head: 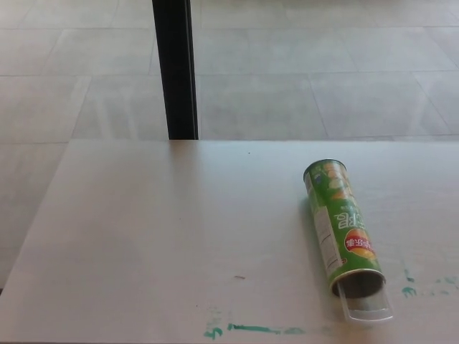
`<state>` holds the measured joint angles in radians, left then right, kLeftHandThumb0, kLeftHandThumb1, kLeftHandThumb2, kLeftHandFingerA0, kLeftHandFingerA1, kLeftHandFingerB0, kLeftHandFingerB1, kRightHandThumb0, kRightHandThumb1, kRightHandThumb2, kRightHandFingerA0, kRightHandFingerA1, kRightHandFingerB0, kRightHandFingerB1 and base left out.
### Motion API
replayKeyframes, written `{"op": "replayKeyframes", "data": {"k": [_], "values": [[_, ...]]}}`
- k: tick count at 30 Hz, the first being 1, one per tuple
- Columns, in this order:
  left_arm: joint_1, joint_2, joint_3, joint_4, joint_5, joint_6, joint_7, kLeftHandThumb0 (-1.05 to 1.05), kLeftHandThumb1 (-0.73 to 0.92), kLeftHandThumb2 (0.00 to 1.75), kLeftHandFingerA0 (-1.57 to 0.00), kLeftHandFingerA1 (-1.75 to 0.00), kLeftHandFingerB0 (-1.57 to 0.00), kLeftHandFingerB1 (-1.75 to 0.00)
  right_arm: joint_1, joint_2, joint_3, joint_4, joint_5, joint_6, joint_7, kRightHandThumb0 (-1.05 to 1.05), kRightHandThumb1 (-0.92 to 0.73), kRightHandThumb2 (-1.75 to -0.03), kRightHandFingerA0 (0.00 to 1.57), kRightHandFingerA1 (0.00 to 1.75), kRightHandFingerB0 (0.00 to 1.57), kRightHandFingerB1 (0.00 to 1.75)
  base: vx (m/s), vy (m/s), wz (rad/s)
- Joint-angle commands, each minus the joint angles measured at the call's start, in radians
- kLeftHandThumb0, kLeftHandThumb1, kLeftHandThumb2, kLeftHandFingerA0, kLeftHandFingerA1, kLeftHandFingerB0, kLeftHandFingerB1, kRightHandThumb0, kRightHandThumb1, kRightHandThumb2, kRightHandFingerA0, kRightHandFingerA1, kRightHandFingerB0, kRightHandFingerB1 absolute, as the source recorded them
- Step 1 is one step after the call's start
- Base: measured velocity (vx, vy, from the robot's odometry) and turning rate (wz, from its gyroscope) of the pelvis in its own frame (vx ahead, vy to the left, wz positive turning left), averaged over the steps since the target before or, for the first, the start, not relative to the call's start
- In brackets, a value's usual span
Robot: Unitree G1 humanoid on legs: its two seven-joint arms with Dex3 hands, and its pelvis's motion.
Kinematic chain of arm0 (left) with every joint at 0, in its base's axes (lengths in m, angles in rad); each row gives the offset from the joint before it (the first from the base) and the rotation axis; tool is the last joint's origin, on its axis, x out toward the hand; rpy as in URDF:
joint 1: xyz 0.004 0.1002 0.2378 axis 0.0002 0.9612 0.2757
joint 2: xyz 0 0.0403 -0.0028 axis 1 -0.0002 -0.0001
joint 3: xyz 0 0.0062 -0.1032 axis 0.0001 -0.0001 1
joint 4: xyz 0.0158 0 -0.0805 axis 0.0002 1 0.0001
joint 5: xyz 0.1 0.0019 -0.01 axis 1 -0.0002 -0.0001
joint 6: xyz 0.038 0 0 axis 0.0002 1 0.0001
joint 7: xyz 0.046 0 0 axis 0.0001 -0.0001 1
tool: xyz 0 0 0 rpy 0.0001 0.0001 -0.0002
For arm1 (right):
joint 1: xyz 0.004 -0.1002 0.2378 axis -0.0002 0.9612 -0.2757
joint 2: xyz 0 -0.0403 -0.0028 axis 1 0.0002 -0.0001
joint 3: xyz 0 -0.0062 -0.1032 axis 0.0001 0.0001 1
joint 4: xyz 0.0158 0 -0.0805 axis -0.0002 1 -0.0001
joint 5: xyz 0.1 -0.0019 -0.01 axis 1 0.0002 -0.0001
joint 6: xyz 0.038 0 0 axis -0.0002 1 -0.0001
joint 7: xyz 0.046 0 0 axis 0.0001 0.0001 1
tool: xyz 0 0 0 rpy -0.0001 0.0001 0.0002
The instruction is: Use the finger on the right hand of the robot to pull out the chips tray kept inside a container in the middle of the desk
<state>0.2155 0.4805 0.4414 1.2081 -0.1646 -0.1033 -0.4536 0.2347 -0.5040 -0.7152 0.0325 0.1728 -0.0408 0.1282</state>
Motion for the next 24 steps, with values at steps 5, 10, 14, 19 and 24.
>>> {"op": "replayKeyframes", "data": {"k": [5,10,14,19,24], "values": [[-0.001,0.026,0.003,-0.004,-0.018,-0.009,-0.005,-0.66,0.69,0.62,-0.32,-0.69,-0.34,-0.54,-0.093,-0.058,0.121,-0.494,0.172,0.228,0.065,-0.31,-0.64,-0.60,0.68,0.57,0.32,0.38,0.00,0.000,0.00],[-0.004,0.033,-0.006,-0.004,-0.008,-0.017,-0.009,-0.63,0.53,0.99,-0.35,-0.69,-0.27,-0.59,-0.094,-0.056,0.272,-0.503,0.077,0.232,0.121,-0.25,-0.65,-0.60,0.66,0.64,0.32,0.39,0.00,0.000,0.00],[0.003,0.032,-0.007,-0.019,-0.010,-0.016,-0.009,-0.67,0.66,0.61,-0.33,-0.70,-0.34,-0.56,-0.089,-0.065,0.361,-0.501,0.008,0.249,0.120,-0.37,-0.67,-0.60,0.77,0.89,0.36,0.41,0.00,0.000,0.00],[-0.001,0.036,-0.016,-0.015,-0.006,-0.016,-0.004,-0.65,0.70,0.61,-0.33,-0.68,-0.33,-0.52,-0.099,-0.068,0.461,-0.487,-0.058,0.257,0.110,-0.39,-0.66,-0.60,0.87,0.93,0.40,0.42,0.00,0.000,0.00],[-0.015,0.041,-0.013,0.004,-0.011,-0.004,0.001,-0.65,0.67,0.62,-0.32,-0.68,-0.31,-0.52,-0.146,-0.087,0.574,-0.476,-0.148,0.296,0.110,-0.29,-0.60,-0.57,0.88,0.96,0.40,0.42,0.00,0.000,0.00]]}}
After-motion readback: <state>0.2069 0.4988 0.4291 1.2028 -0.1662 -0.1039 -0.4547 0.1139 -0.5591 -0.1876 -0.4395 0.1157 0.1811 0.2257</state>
